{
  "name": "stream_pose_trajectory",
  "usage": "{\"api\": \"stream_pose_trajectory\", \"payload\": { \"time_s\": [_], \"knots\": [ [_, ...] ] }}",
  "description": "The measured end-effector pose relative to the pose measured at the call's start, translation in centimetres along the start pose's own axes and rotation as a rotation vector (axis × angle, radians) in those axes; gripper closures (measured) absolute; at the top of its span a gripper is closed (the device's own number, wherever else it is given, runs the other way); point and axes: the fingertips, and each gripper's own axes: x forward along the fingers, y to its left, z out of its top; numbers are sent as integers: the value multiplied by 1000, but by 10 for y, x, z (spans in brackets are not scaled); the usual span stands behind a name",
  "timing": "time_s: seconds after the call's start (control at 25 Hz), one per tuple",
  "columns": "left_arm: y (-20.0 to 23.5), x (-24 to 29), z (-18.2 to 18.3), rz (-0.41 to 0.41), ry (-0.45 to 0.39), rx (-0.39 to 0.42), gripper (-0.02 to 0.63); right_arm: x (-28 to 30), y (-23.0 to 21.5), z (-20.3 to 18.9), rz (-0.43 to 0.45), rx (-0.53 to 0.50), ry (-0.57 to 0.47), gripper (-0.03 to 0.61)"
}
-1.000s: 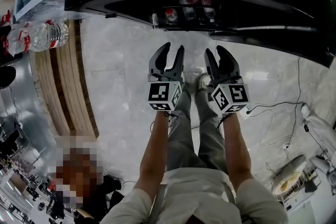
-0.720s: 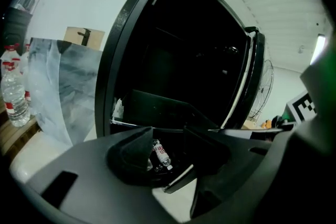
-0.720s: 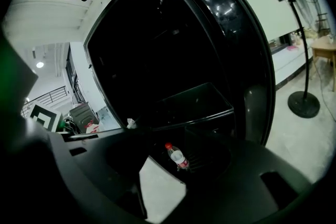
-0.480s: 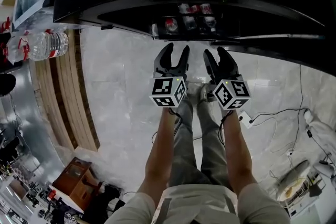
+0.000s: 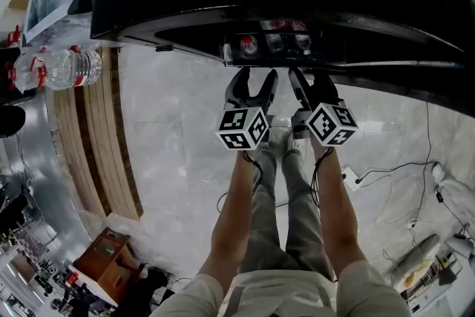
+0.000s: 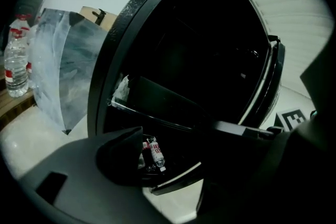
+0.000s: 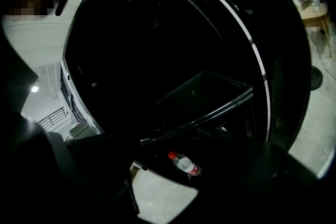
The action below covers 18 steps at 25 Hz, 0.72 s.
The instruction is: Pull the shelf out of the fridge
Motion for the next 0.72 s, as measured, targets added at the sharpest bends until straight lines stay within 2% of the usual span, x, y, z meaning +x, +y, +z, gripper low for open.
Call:
{"api": "stream_pose_trajectory", "payload": {
  "time_s": [0.32, 0.48, 0.72],
  "knots": [
    [4, 14, 13, -14, -32, -62, 305, 10, -7, 7, 3, 47, -41, 230],
    [4, 20, 15, 1, -44, -110, 305, 10, -13, 10, -9, 48, -45, 279],
    [7, 26, 18, -1, -53, -140, 307, 12, -11, 9, 12, 37, -46, 299]
  ]
}}
